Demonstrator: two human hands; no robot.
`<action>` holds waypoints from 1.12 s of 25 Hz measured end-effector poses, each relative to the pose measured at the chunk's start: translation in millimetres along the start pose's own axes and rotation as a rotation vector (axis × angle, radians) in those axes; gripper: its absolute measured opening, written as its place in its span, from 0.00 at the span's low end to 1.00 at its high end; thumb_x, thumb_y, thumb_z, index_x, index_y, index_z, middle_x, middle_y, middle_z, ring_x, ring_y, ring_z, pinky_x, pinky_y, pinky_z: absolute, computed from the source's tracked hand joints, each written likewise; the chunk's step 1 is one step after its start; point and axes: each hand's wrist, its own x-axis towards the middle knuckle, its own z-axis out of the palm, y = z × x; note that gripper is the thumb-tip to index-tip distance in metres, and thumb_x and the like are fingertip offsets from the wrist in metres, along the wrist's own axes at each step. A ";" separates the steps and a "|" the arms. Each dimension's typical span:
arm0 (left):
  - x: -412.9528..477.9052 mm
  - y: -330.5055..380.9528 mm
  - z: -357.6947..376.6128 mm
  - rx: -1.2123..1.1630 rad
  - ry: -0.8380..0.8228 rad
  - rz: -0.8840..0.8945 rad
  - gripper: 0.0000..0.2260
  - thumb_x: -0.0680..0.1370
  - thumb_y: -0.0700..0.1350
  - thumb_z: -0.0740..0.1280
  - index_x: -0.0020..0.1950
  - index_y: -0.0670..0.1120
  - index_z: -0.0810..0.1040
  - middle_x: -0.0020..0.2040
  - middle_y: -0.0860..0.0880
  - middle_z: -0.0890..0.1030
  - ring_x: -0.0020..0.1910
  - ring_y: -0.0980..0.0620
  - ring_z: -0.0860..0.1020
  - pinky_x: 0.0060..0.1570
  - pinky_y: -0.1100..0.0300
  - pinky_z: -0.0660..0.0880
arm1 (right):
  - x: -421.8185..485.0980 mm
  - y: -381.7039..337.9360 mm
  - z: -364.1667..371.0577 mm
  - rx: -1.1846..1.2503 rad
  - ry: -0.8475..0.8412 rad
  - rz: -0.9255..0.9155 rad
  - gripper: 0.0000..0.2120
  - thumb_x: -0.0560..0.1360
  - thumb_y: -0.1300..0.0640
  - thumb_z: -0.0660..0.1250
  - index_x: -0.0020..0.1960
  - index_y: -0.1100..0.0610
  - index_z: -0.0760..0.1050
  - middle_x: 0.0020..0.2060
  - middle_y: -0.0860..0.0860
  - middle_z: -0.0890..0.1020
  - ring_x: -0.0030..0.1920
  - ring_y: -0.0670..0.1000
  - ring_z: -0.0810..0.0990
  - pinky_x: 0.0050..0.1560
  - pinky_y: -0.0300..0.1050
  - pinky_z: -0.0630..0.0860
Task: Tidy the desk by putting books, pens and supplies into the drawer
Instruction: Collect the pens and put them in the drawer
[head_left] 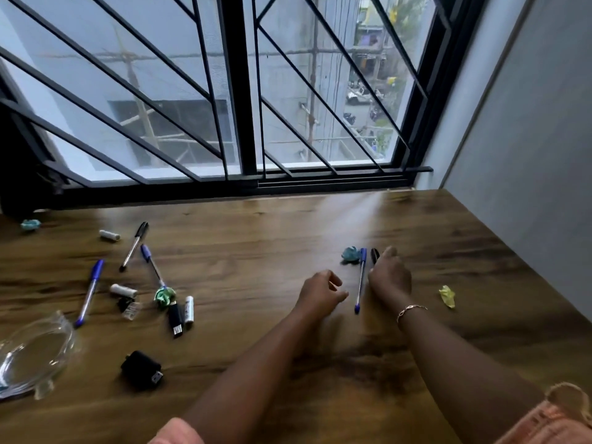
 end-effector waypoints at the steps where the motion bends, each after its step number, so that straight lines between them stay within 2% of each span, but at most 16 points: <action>1: 2.7 1.8 1.3 0.012 -0.010 0.006 0.11 0.76 0.44 0.68 0.55 0.42 0.75 0.52 0.42 0.80 0.41 0.51 0.76 0.38 0.58 0.76 | 2.6 -0.9 -2.2 0.032 -0.001 0.042 0.16 0.76 0.61 0.58 0.62 0.66 0.63 0.59 0.65 0.74 0.58 0.64 0.74 0.56 0.52 0.72; 3: 10.6 6.0 4.4 0.019 -0.015 0.002 0.10 0.77 0.43 0.67 0.56 0.42 0.75 0.53 0.42 0.79 0.43 0.49 0.77 0.39 0.57 0.77 | 12.2 -4.0 -9.4 0.125 -0.025 0.151 0.18 0.76 0.61 0.59 0.64 0.68 0.66 0.61 0.65 0.73 0.60 0.63 0.74 0.56 0.49 0.72; 4: 14.0 8.0 6.9 0.025 -0.010 -0.002 0.09 0.77 0.41 0.65 0.57 0.42 0.75 0.53 0.42 0.79 0.45 0.47 0.78 0.43 0.55 0.78 | 15.1 -4.9 -12.8 0.148 -0.067 0.173 0.18 0.76 0.61 0.59 0.63 0.68 0.68 0.61 0.64 0.74 0.61 0.62 0.74 0.56 0.48 0.72; 6: 17.9 14.3 11.8 0.033 -0.015 -0.014 0.10 0.77 0.38 0.62 0.58 0.42 0.76 0.55 0.42 0.80 0.51 0.44 0.79 0.50 0.53 0.77 | 11.3 -9.2 -14.5 0.135 -0.146 0.144 0.16 0.76 0.58 0.61 0.60 0.67 0.72 0.58 0.63 0.77 0.59 0.61 0.75 0.52 0.47 0.72; 7: 20.1 15.9 13.9 0.013 -0.022 -0.021 0.12 0.77 0.36 0.60 0.59 0.42 0.75 0.54 0.42 0.80 0.52 0.43 0.79 0.49 0.54 0.76 | 6.9 -12.7 -13.7 0.122 -0.161 0.111 0.16 0.76 0.54 0.63 0.57 0.66 0.74 0.55 0.62 0.79 0.57 0.61 0.76 0.49 0.46 0.72; 9: 23.5 14.8 16.3 -0.065 -0.018 -0.034 0.15 0.76 0.33 0.56 0.60 0.42 0.71 0.50 0.40 0.80 0.47 0.41 0.79 0.46 0.52 0.76 | -0.5 -17.4 -8.4 0.068 -0.155 0.045 0.17 0.74 0.50 0.66 0.53 0.64 0.76 0.52 0.61 0.80 0.54 0.60 0.78 0.45 0.45 0.71; 11: 24.7 13.9 16.1 -0.098 -0.001 -0.036 0.16 0.75 0.31 0.54 0.61 0.41 0.67 0.44 0.42 0.78 0.40 0.46 0.76 0.41 0.51 0.74 | -0.9 -18.4 -2.7 0.013 -0.130 0.004 0.14 0.76 0.53 0.64 0.53 0.64 0.76 0.52 0.61 0.80 0.53 0.60 0.78 0.46 0.45 0.72; 13: 25.0 11.7 15.4 -0.098 -0.007 -0.031 0.16 0.75 0.32 0.54 0.62 0.42 0.66 0.42 0.44 0.77 0.37 0.49 0.74 0.39 0.55 0.73 | 1.1 -19.5 -2.4 -0.015 -0.134 -0.011 0.13 0.77 0.56 0.60 0.55 0.64 0.75 0.53 0.61 0.80 0.54 0.61 0.78 0.47 0.46 0.73; 17: 15.4 11.5 7.5 -0.178 -0.023 -0.070 0.15 0.78 0.34 0.55 0.63 0.45 0.65 0.41 0.46 0.77 0.35 0.52 0.75 0.35 0.59 0.75 | 11.6 -11.6 -9.9 0.046 -0.237 0.026 0.18 0.77 0.48 0.60 0.55 0.63 0.74 0.52 0.62 0.79 0.53 0.61 0.77 0.46 0.46 0.70; 19: 9.1 10.7 1.4 -0.184 0.026 -0.081 0.15 0.78 0.35 0.55 0.63 0.46 0.66 0.42 0.46 0.77 0.37 0.50 0.77 0.37 0.56 0.77 | 24.1 -8.4 -12.0 0.194 -0.273 0.063 0.15 0.78 0.50 0.60 0.51 0.63 0.70 0.45 0.62 0.79 0.47 0.61 0.78 0.48 0.49 0.74; 20: 4.0 9.4 -3.0 -0.178 0.068 -0.081 0.15 0.78 0.35 0.55 0.63 0.45 0.67 0.42 0.46 0.78 0.38 0.48 0.77 0.39 0.54 0.77 | 29.6 -11.1 -9.0 0.315 -0.285 0.064 0.15 0.78 0.53 0.59 0.54 0.65 0.68 0.40 0.61 0.79 0.42 0.60 0.79 0.49 0.54 0.76; 21: -0.9 8.1 -8.0 -0.171 0.112 -0.076 0.15 0.78 0.35 0.55 0.63 0.45 0.68 0.42 0.47 0.78 0.38 0.48 0.78 0.40 0.54 0.77 | 31.5 -17.5 -6.1 0.448 -0.298 0.051 0.12 0.79 0.55 0.58 0.55 0.65 0.67 0.36 0.59 0.78 0.37 0.60 0.80 0.46 0.55 0.77; 23: -11.3 4.2 -22.1 -0.162 0.208 -0.077 0.14 0.78 0.35 0.56 0.62 0.45 0.69 0.41 0.47 0.78 0.36 0.49 0.77 0.36 0.56 0.76 | 23.3 -40.9 -4.4 0.623 -0.368 -0.034 0.06 0.80 0.59 0.55 0.54 0.61 0.65 0.35 0.57 0.75 0.35 0.57 0.79 0.37 0.51 0.76; 26: -28.5 -12.0 -52.9 -0.133 0.388 -0.093 0.14 0.77 0.35 0.56 0.61 0.45 0.71 0.44 0.45 0.80 0.36 0.53 0.77 0.38 0.60 0.76 | -2.3 -84.6 3.8 0.651 -0.513 -0.240 0.07 0.79 0.60 0.57 0.56 0.57 0.66 0.38 0.54 0.72 0.36 0.52 0.73 0.33 0.44 0.71; 28: -38.5 -26.5 -78.4 -0.164 0.525 -0.129 0.14 0.76 0.34 0.57 0.59 0.44 0.73 0.45 0.42 0.81 0.32 0.58 0.74 0.34 0.63 0.74 | -18.9 -116.6 12.9 0.630 -0.539 -0.353 0.07 0.77 0.58 0.61 0.54 0.58 0.69 0.36 0.53 0.72 0.34 0.51 0.71 0.32 0.45 0.69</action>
